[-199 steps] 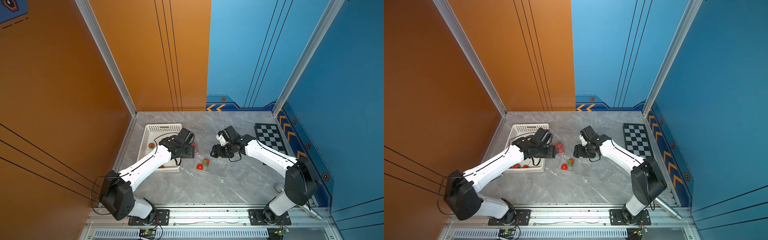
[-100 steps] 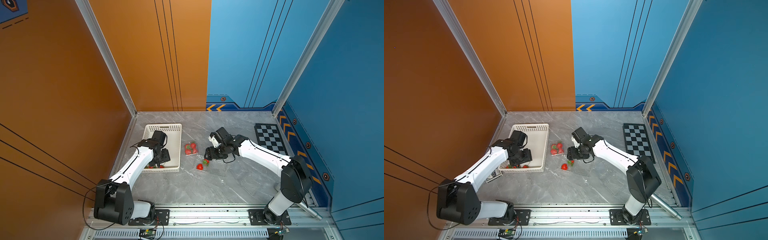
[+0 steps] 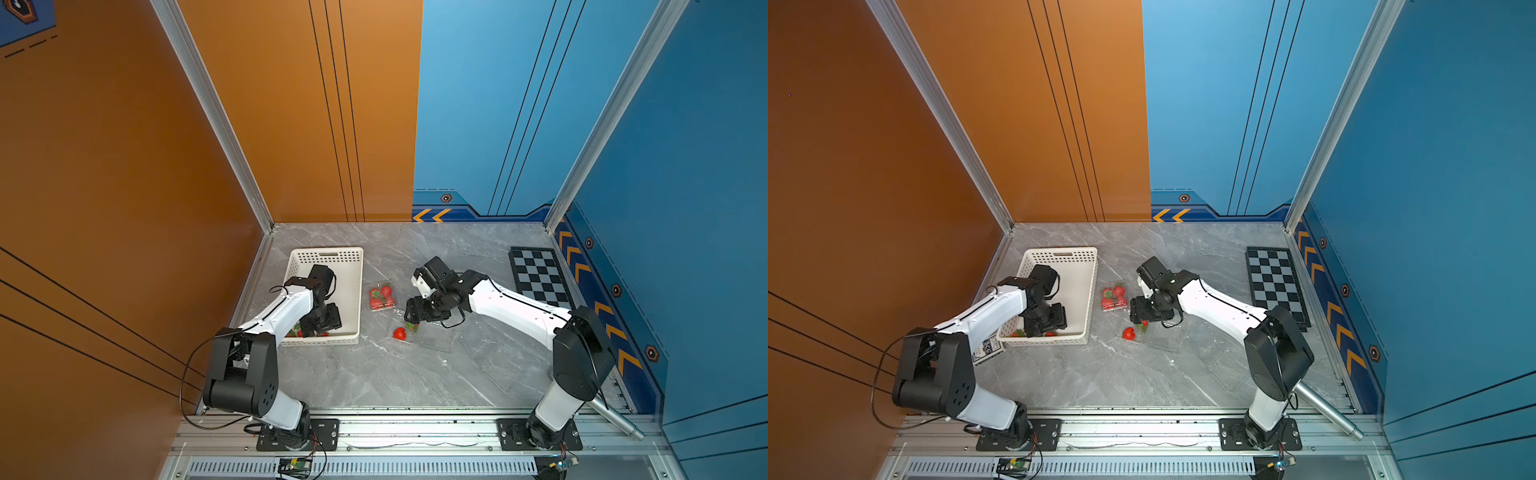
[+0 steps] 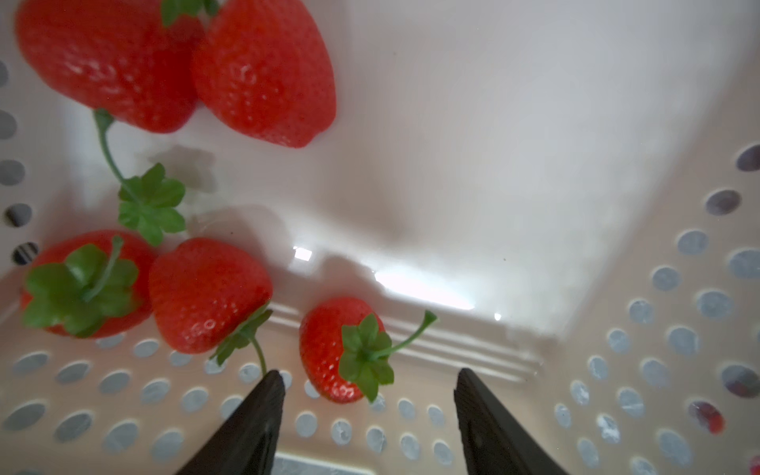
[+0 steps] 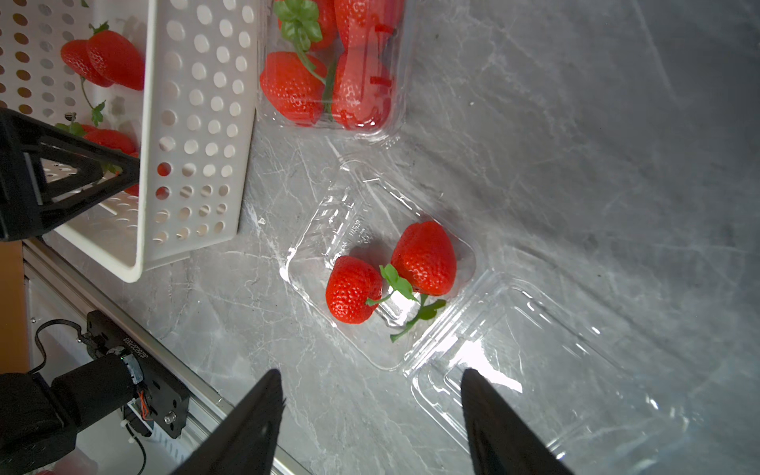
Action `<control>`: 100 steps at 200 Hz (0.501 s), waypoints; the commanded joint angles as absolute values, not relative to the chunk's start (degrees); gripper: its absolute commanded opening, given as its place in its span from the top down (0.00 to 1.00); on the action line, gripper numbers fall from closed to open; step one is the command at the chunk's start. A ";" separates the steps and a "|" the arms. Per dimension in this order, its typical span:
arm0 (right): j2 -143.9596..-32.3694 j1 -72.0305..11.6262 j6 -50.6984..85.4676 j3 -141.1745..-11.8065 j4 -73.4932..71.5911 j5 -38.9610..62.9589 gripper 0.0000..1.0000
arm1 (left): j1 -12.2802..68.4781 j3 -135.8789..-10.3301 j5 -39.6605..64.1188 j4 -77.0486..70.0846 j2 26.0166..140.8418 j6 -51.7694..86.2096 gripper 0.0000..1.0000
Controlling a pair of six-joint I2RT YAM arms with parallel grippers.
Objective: Pack strawberries into containers
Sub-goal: Pick up the strawberry from the basket.
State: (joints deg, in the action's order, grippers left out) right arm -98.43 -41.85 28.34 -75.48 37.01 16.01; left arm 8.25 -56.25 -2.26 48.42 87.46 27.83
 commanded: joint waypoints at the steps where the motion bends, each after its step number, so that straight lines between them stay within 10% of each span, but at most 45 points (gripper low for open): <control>1: -99.19 -41.65 28.20 -76.59 38.85 14.93 0.29 | 7.79 -55.11 -0.36 48.34 88.71 27.30 0.32; 100: -97.71 -40.53 27.44 -74.36 38.65 15.61 0.30 | 6.69 -53.00 -0.98 46.06 93.23 28.79 0.36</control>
State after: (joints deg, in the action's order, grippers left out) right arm -98.61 -40.82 28.32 -75.42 37.06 16.19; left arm 7.40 -54.04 -1.87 46.04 92.14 28.10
